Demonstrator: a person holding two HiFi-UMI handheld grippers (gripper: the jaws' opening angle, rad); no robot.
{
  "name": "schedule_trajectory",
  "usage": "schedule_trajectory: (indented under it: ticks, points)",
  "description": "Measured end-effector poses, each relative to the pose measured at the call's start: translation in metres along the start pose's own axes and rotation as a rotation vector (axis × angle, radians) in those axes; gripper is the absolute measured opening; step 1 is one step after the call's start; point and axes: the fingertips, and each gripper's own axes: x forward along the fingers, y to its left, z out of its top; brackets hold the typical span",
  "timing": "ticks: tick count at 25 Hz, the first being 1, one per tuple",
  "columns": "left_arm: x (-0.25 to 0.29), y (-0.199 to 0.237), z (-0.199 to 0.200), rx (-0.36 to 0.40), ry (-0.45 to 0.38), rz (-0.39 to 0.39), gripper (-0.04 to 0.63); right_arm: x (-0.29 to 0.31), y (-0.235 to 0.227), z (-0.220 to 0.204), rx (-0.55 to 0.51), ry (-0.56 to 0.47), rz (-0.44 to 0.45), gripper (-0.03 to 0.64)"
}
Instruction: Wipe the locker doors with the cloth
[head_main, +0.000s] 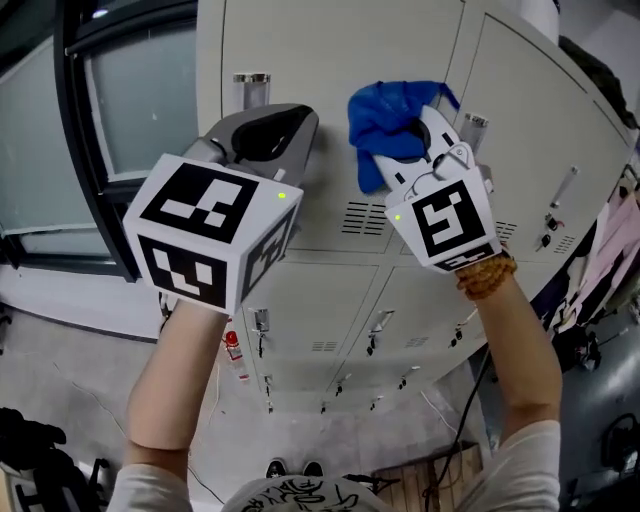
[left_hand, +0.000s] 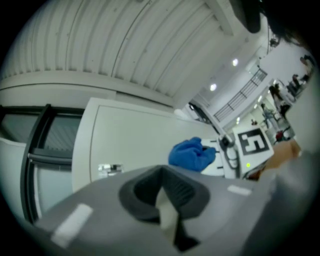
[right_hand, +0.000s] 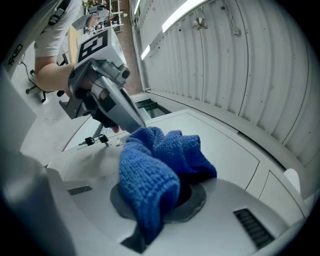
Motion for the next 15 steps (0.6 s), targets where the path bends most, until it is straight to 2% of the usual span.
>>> schedule_trajectory:
  ticks: [15]
  points:
    - [0.004,0.029,0.048,0.072,-0.054,0.023,0.003,0.028,-0.152,0.060,0.022,-0.063,-0.181,0.034]
